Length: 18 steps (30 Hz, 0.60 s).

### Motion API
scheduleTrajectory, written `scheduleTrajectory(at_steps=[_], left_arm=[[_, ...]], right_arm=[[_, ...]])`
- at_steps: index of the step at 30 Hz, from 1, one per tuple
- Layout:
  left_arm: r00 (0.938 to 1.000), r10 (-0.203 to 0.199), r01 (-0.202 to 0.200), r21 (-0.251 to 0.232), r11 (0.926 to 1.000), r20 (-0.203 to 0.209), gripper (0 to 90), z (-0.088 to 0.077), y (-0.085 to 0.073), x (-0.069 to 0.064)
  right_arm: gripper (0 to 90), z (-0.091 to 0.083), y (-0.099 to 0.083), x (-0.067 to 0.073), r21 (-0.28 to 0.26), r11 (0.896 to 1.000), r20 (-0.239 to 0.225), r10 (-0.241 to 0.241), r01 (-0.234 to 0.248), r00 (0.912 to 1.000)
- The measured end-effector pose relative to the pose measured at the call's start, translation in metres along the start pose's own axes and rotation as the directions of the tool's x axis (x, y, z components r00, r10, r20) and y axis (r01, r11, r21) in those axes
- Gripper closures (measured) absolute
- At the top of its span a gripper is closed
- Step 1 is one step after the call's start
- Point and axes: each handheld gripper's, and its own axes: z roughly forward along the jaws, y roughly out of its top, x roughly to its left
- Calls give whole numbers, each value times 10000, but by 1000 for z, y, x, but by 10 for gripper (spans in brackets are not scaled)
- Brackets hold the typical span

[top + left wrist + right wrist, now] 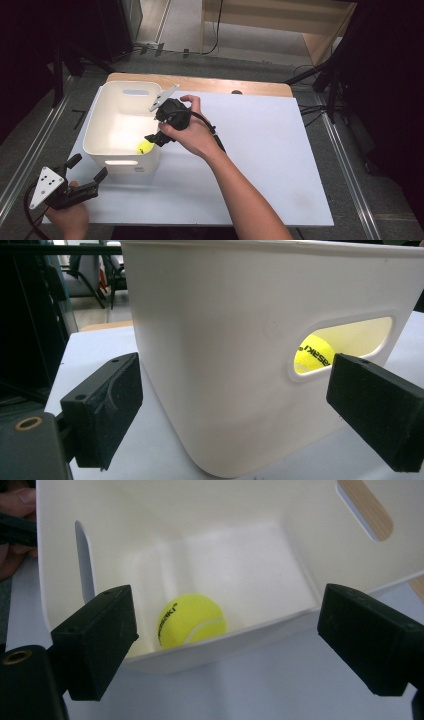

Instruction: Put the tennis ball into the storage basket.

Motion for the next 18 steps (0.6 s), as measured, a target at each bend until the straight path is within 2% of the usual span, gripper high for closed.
scheduleTrajectory(at_steps=[1,8,11,13,18], left_arm=[[10000,-14,14,-34,10000,-18,78,0,0,0],[10000,-45,45,-44,10000,-19,78,1,0,-1],[10000,-41,40,-39,10000,-17,78,1,0,-1],[10000,-32,32,-31,10000,-15,78,1,0,-1],[10000,-46,46,-38,10000,-14,78,1,0,-1]], right_arm=[[8,-2,-3,-1,-63,9999,28,82,-82,10000],[0,-16,-24,-6,-300,9977,417,625,-612,9972],[0,-22,-34,-9,-375,9961,426,818,-802,9957],[0,-26,-40,-10,-438,9947,709,955,-925,9929],[0,-36,-53,-12,-515,9909,829,1282,-1243,9883]])
